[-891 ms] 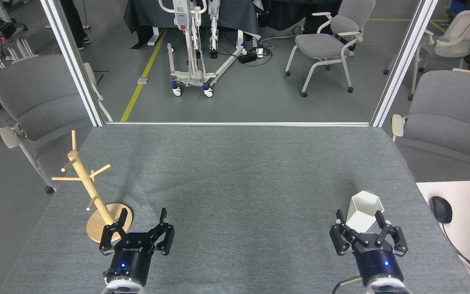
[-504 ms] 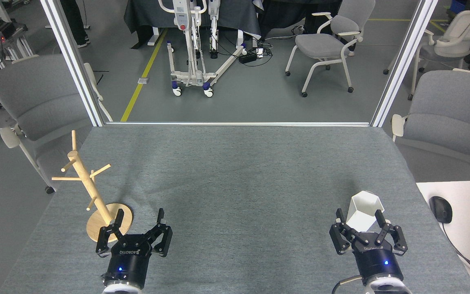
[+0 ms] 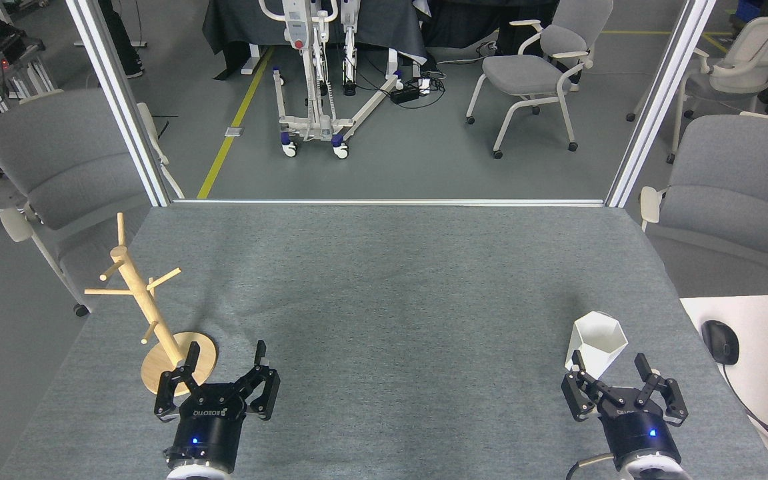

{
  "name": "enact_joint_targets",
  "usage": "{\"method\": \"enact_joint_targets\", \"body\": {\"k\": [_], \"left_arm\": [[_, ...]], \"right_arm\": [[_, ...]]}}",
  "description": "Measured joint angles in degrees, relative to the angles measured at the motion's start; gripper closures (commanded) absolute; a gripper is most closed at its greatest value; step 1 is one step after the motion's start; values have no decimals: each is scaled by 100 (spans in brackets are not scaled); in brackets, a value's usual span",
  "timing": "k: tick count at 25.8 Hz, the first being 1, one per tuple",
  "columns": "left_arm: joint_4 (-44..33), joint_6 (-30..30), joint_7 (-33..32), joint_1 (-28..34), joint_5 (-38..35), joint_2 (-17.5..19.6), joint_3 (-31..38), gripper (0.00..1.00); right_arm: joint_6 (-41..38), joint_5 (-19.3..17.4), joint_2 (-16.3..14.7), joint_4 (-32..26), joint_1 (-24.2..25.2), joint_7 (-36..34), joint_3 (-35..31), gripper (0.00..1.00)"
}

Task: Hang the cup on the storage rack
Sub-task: 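Move the right gripper down toward the white hexagonal cup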

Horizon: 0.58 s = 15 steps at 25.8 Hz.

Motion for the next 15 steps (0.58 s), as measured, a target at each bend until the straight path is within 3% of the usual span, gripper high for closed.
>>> {"method": "enact_joint_targets", "body": {"k": [15], "left_arm": [[40, 1, -7, 0, 0, -3, 0, 0]], "right_arm": [[52, -46, -72, 1098, -299, -687, -92, 1]]}}
